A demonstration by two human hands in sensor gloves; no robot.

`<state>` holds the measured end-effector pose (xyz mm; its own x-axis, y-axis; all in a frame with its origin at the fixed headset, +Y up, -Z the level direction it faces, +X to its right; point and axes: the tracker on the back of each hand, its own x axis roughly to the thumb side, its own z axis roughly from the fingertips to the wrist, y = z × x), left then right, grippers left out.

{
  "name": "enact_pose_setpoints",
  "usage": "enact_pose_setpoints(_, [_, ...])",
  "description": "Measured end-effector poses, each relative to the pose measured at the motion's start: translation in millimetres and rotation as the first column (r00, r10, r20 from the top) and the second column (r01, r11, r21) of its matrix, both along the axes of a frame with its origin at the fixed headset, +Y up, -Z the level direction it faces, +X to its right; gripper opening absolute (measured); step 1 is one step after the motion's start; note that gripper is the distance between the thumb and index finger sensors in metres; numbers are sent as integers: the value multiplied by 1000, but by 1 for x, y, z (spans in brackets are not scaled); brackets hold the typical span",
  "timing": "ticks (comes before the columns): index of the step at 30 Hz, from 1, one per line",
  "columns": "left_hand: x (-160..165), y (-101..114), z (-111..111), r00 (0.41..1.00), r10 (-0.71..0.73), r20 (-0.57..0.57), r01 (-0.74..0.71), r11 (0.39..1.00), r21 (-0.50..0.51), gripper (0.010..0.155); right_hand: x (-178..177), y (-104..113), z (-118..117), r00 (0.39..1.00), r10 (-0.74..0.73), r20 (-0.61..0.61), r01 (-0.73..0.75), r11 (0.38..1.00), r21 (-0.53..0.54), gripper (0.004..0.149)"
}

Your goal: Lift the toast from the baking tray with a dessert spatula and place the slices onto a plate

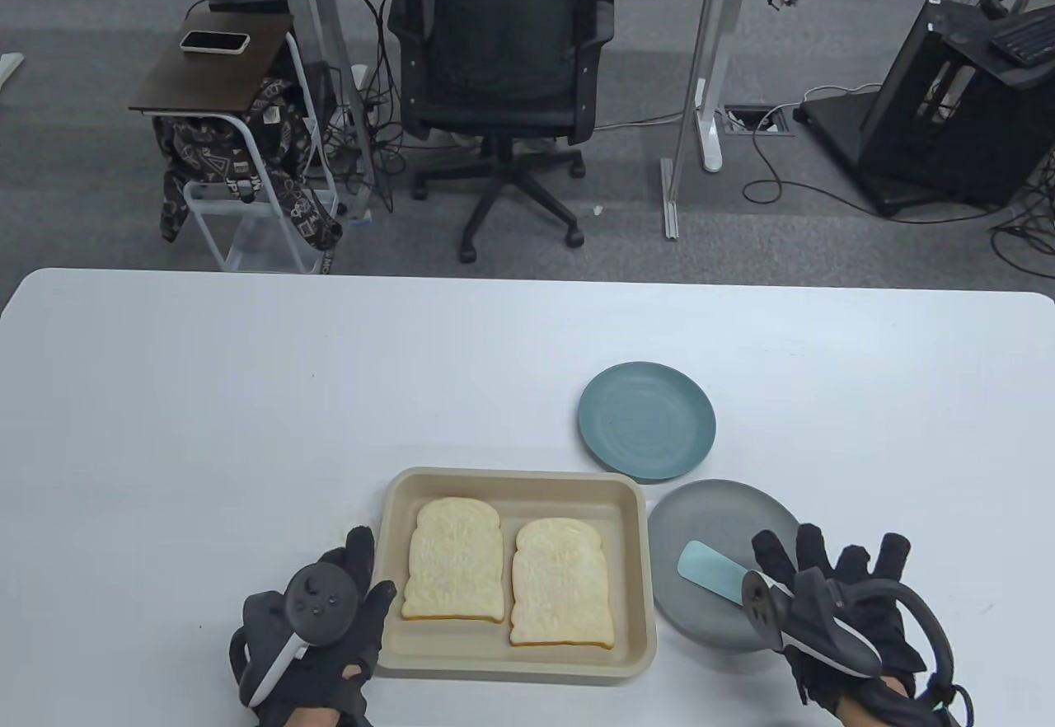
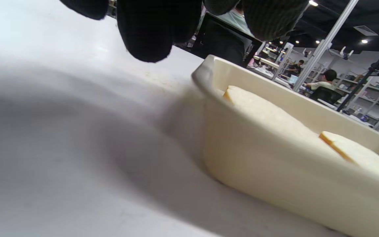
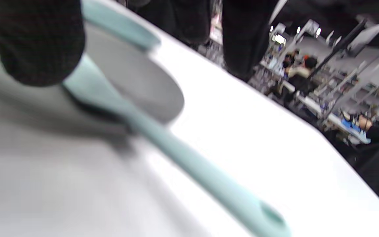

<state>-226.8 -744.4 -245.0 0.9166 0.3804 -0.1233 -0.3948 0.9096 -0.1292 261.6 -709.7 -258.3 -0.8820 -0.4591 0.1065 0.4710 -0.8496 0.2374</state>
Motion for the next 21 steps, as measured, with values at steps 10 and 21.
enact_pose_setpoints(10, [2,-17,-9,1000,24,-20,-24,1000,5,66,29,-30,5,995,-70,67,70,998,8,81])
enact_pose_setpoints(21, [7,-29,-14,1000,-2,-30,2,1000,9,66,8,37,29,990,-129,-59,141,948,285,63])
